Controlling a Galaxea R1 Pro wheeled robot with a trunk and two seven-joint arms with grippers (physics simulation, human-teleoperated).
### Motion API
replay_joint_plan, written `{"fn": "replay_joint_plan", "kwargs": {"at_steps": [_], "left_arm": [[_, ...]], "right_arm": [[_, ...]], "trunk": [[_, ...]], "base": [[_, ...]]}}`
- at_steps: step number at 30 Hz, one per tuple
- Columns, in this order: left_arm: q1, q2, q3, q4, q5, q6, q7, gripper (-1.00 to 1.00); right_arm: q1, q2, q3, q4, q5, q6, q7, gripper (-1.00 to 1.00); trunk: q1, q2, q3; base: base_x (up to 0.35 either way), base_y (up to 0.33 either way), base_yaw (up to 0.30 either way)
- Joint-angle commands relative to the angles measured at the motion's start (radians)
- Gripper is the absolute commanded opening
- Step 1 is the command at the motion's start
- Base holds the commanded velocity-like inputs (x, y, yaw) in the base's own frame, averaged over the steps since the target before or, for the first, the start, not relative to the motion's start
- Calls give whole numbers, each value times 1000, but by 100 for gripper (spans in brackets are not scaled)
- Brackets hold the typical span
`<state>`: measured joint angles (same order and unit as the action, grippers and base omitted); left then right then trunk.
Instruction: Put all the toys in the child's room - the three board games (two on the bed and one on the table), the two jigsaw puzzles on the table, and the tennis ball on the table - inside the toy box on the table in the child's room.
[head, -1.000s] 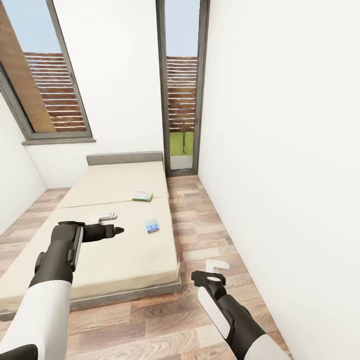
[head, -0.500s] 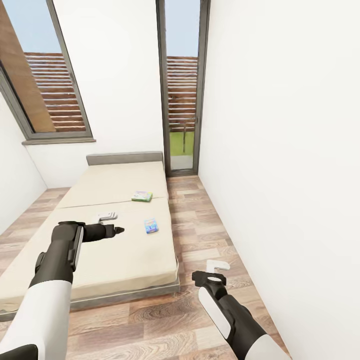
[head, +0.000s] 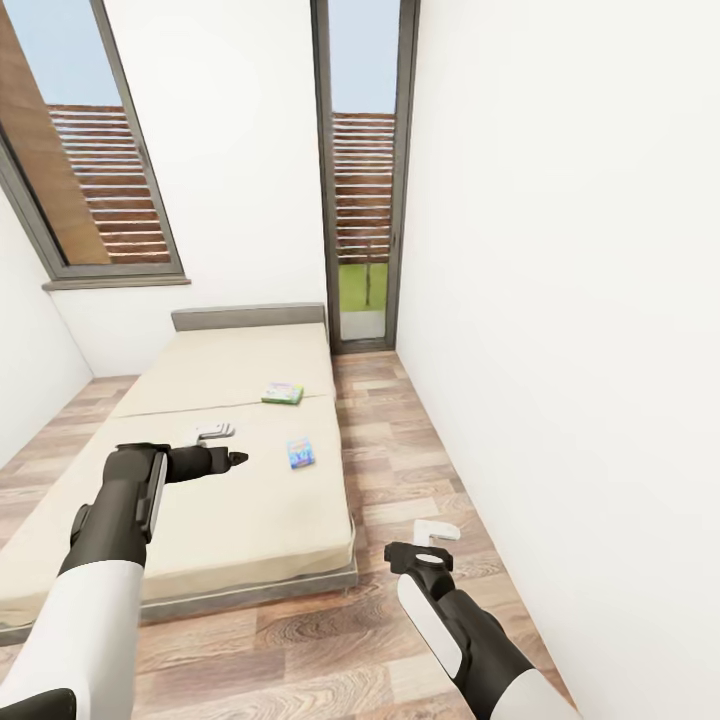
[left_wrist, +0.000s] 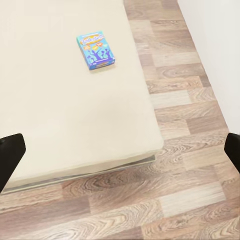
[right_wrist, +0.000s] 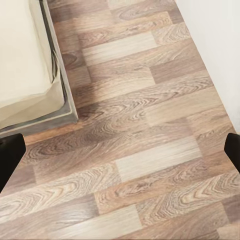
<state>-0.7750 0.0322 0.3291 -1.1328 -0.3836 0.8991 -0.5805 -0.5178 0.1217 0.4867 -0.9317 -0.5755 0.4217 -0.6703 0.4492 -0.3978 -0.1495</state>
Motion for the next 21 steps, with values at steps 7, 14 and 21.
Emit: {"fn": "replay_joint_plan", "kwargs": {"at_steps": [7, 14, 21], "left_arm": [[-1, 0, 3, -1, -11, 1, -10, 100], [-1, 1, 4, 13, -8, 0, -4, 100], [-1, 2, 4, 17, -8, 0, -1, 100]], "right_arm": [[-1, -1, 3, -1, -6, 3, -8, 100], [-1, 0, 3, 0, -6, 3, -8, 100], [-1, 0, 3, 2, -6, 3, -8, 100]], "trunk": [[1, -2, -2], [1, -2, -2], [1, -2, -2]], "base": [[32, -29, 0], [4, -4, 0], [3, 2, 0]]}}
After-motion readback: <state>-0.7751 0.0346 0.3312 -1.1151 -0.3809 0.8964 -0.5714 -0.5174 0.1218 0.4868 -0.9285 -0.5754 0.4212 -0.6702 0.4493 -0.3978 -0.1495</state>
